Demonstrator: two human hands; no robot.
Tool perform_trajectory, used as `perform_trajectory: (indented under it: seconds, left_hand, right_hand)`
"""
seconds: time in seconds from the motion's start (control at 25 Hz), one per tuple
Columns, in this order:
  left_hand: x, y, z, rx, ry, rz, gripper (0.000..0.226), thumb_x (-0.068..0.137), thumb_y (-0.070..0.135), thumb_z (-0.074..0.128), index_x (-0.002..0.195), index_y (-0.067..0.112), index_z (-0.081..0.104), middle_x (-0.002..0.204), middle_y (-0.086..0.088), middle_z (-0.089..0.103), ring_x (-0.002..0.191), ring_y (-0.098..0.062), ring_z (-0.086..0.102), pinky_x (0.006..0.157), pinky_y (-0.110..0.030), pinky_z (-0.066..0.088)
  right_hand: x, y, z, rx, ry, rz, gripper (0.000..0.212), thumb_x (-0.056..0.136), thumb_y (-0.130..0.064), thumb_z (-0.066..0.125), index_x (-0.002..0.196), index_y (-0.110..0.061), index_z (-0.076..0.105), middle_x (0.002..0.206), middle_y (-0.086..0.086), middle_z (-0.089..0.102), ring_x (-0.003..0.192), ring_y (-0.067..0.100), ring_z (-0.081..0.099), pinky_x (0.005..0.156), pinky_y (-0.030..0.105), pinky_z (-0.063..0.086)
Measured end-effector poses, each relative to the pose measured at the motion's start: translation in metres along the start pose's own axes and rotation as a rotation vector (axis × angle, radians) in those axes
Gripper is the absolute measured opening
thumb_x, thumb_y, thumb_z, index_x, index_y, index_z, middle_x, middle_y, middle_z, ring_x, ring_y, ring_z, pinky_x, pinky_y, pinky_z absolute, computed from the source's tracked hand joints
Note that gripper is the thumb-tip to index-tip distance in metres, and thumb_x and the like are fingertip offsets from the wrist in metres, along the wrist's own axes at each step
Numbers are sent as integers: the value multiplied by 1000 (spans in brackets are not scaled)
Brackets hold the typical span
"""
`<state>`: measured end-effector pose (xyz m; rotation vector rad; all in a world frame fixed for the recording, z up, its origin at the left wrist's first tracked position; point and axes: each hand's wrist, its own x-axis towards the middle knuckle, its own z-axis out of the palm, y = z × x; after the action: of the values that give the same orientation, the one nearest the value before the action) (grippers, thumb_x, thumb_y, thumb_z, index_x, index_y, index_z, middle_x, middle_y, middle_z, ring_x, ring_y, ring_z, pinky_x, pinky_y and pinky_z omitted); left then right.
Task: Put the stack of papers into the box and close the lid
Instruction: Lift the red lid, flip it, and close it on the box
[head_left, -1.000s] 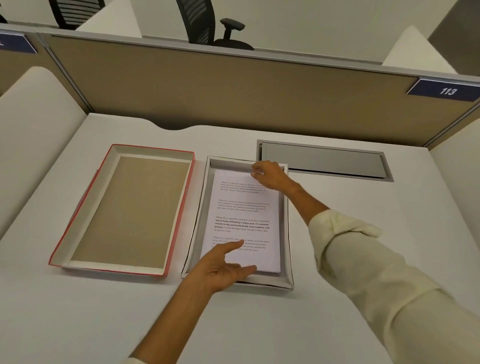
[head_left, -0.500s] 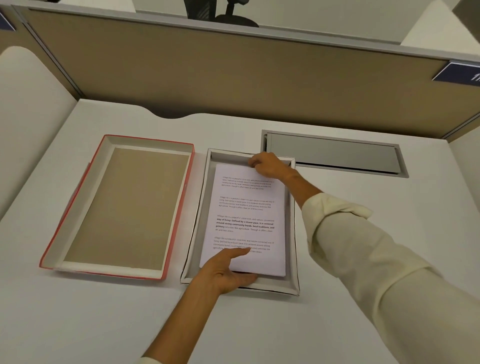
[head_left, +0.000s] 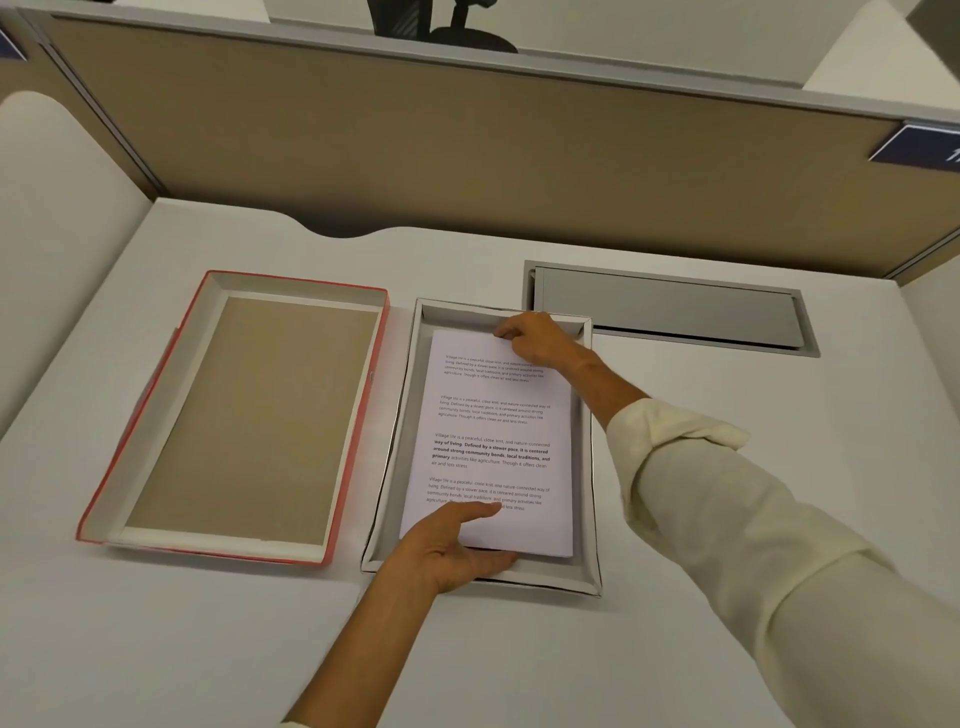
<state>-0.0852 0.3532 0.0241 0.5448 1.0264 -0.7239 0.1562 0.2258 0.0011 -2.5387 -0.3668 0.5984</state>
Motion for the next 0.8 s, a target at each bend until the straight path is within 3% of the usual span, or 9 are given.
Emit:
perform_trajectory:
  seconds: [0.12,0.24,0.32,0.4,0.48,0.56,0.64,0.68,0.8]
  left_hand:
    - [0,-1,-1,0,-31,6,48,75,-13,69,113,13,56,120,-24,54,116,-51,52,80,-69,48]
    - [-6,-1,-4,61,-75,3,44,77,-12,69,113,10,58,119,-28,60,114,-51,56,87,-65,49]
    - [-20,2,-10,222,-127,-8,43,78,-10,69,116,7,58,119,-33,62,111,-52,59,96,-58,49]
    - [-37,15,-21,479,-138,82,38,80,-6,69,116,-4,58,113,-33,66,106,-45,66,93,-47,54]
    - [-49,42,-36,645,-18,382,36,80,-4,70,114,-8,58,106,-24,72,99,-36,70,84,-36,60]
    - [-55,84,-62,739,229,799,38,79,-5,71,115,-1,58,105,-16,72,96,-30,69,76,-20,58]
    - [-54,131,-98,819,471,1081,41,78,-5,71,116,6,58,111,-14,69,102,-29,67,74,-11,55]
    - [-53,151,-120,865,578,1153,42,79,-4,71,117,8,57,115,-14,67,104,-30,66,77,-13,54]
    - [-53,192,-180,1031,872,1238,46,80,-5,68,122,8,55,122,-20,63,111,-38,61,91,-37,49]
  right_hand:
    - [0,2,0,-14,-18,-5,36,94,-2,42,123,-5,62,129,14,62,117,31,57,103,36,42]
    - [0,-1,-7,-36,-70,-22,35,94,-1,40,121,-3,61,126,17,62,115,34,57,100,38,44]
    - [-1,-2,-13,-41,-80,-21,38,94,1,39,128,-4,55,132,17,57,122,33,52,103,38,41]
    - [-7,-8,-14,29,-32,-13,43,94,0,43,135,-9,48,141,13,50,129,30,46,108,37,36]
    - [-18,-21,-6,184,55,-32,44,93,-3,48,137,-10,47,141,11,51,130,27,47,110,37,37]
    - [-34,-43,10,365,112,-57,48,91,-6,56,137,-9,46,139,11,53,128,26,50,109,37,41]
    - [-51,-70,31,491,107,-66,53,89,-9,62,139,-11,44,139,11,53,125,25,52,106,36,43]
    - [-60,-84,44,535,87,-70,56,88,-10,63,140,-13,42,140,10,52,126,23,52,106,34,42]
    - [-81,-120,85,713,4,-52,63,86,-8,66,142,-13,37,145,9,45,132,22,46,108,32,39]
